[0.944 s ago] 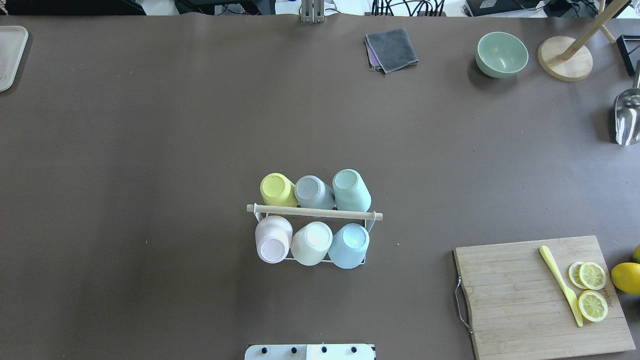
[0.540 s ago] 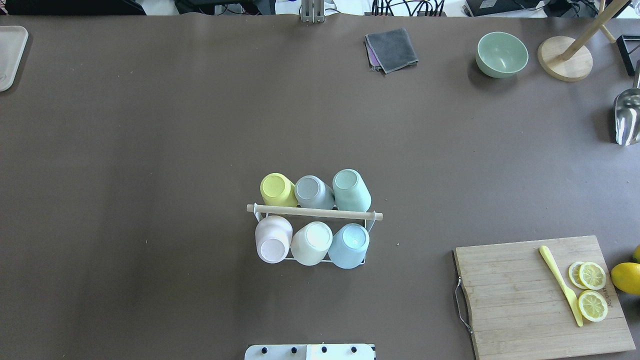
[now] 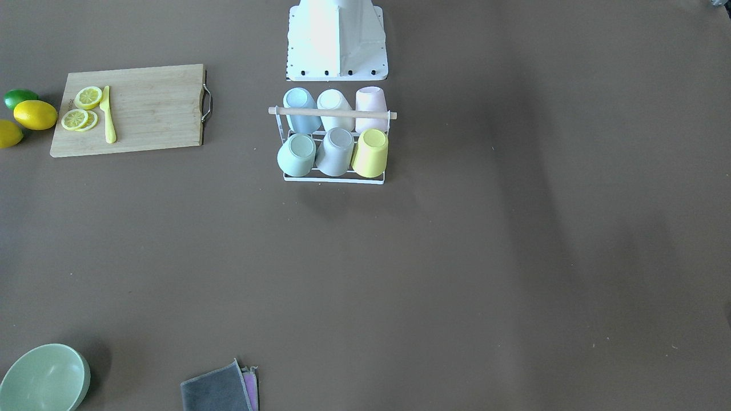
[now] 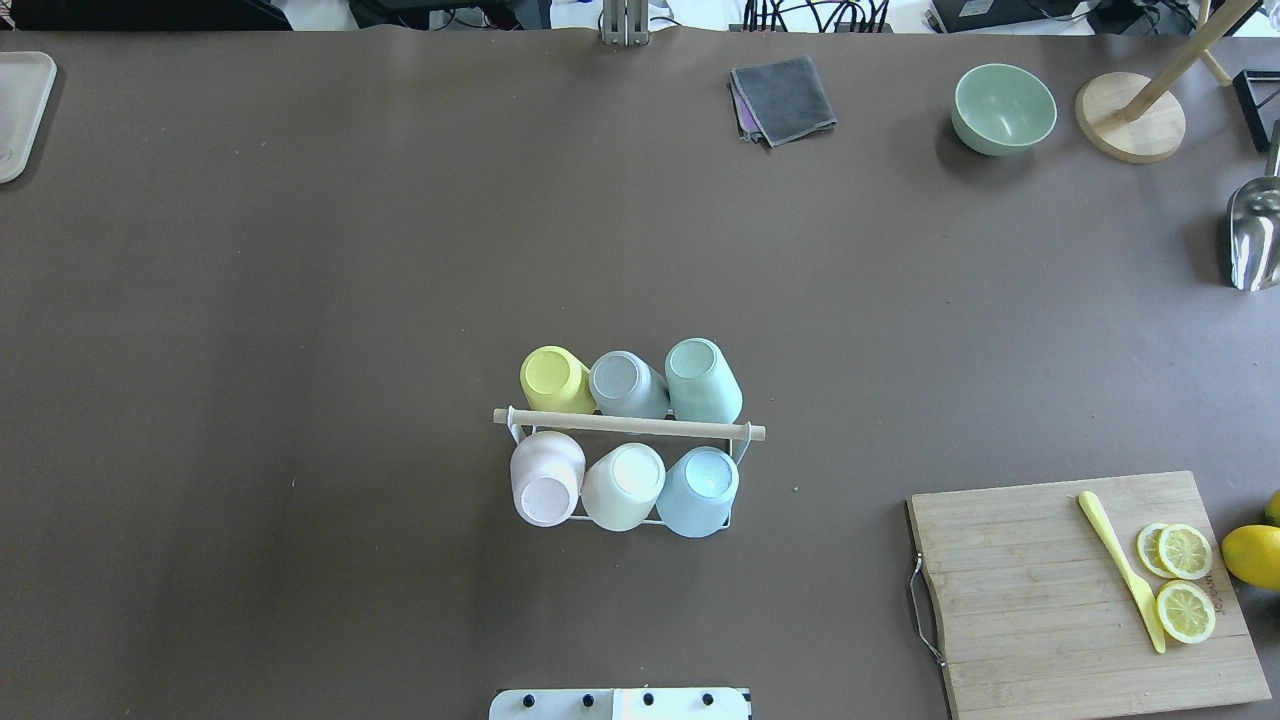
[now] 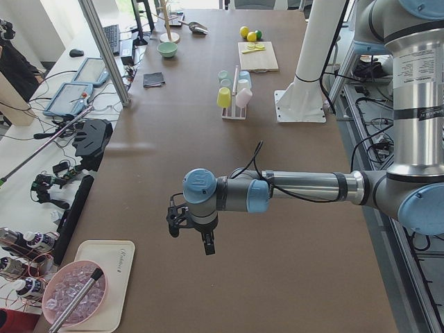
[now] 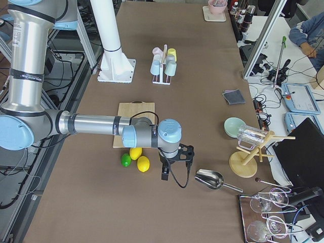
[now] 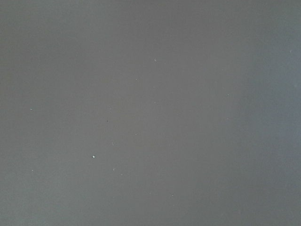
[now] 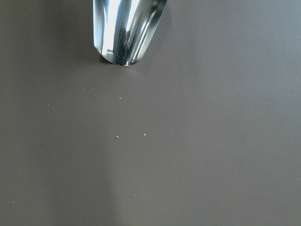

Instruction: Place cup on cup holder

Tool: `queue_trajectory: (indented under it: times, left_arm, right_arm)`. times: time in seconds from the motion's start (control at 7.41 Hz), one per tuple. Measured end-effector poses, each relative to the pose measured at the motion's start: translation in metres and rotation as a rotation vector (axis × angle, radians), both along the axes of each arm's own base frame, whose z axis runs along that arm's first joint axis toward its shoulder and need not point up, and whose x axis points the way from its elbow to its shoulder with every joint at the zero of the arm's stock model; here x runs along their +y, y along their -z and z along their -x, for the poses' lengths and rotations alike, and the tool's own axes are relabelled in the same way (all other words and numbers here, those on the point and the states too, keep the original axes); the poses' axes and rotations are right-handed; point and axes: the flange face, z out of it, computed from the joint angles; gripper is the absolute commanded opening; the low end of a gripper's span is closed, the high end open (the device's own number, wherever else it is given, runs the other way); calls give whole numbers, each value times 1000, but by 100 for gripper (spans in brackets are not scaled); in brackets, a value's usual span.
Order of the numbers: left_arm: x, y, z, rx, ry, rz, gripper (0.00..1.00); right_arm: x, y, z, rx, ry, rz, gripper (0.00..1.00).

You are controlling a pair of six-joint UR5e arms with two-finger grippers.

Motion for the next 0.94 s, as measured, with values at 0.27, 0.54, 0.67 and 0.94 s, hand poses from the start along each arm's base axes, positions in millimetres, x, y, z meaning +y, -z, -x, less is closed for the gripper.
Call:
queue_trajectory:
  times: [0.27, 0.54, 0.67, 0.94]
  left_arm:
    - [0, 0, 0, 0, 0, 1, 98]
    - [0, -1, 0, -1, 0, 2, 98]
    - [0, -1, 0, -1, 0, 2, 98]
    - [0, 0, 0, 0, 0, 1, 98]
  right_arm:
    - [0, -2, 0, 3, 0, 3, 100]
    - [2, -10, 0, 6, 0, 20, 100]
    - [2, -11, -1, 6, 0, 23, 100]
    - [4, -14, -1, 9, 0, 28, 100]
